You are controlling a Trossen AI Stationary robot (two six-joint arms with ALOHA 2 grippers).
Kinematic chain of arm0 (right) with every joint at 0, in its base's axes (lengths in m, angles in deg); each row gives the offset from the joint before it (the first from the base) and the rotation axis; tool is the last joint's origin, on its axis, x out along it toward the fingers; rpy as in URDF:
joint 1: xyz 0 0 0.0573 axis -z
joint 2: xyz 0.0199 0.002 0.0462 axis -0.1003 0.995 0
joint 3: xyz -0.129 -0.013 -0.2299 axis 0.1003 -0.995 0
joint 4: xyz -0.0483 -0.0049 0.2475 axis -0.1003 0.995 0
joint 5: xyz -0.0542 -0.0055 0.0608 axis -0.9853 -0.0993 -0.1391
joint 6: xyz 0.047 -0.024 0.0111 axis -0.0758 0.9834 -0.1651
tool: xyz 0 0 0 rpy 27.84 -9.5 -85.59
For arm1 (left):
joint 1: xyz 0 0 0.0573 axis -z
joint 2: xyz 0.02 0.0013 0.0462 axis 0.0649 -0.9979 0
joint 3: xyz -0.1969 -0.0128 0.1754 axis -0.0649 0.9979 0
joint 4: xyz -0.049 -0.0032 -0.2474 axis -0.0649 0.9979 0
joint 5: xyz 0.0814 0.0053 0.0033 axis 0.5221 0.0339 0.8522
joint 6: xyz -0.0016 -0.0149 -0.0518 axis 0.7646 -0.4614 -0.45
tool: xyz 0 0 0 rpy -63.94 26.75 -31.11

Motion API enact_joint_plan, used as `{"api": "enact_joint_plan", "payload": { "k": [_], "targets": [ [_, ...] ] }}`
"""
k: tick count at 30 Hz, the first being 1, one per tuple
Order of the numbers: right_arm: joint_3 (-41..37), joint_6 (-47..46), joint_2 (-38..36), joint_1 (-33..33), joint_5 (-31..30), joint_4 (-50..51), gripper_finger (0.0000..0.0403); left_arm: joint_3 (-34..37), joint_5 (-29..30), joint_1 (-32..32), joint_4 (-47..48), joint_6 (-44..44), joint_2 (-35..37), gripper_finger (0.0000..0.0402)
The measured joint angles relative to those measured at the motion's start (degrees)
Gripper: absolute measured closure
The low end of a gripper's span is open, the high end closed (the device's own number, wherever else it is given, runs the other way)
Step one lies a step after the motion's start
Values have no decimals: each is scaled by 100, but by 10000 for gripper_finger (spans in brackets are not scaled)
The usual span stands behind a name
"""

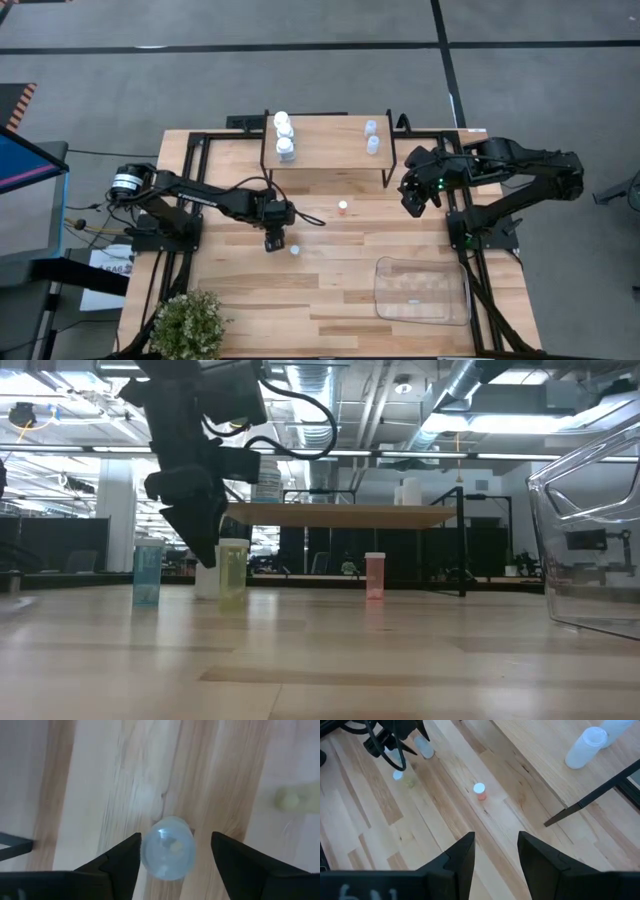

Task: Pick and place medicine bottles onto shelf by color
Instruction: Put the transparent pill bottle on the shelf

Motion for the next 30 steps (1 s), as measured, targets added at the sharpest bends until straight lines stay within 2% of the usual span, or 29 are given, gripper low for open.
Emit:
{"api": "enact_joint_plan", "payload": {
  "k": [11, 17, 22, 30],
  "targets": [
    [0, -4, 0, 0, 0, 0, 230, -40, -27, -2, 57, -143, 4, 292],
    [0, -4, 0, 0, 0, 0, 230, -652, -460, -4, 418, -245, 4, 296],
    [0, -4, 0, 0, 0, 0, 230, -1616, -468, -2, 880, -79, 3, 283],
    [0, -4, 0, 0, 0, 0, 230, -3155, -248, -247, 961, 550, 2, 295]
  ]
}}
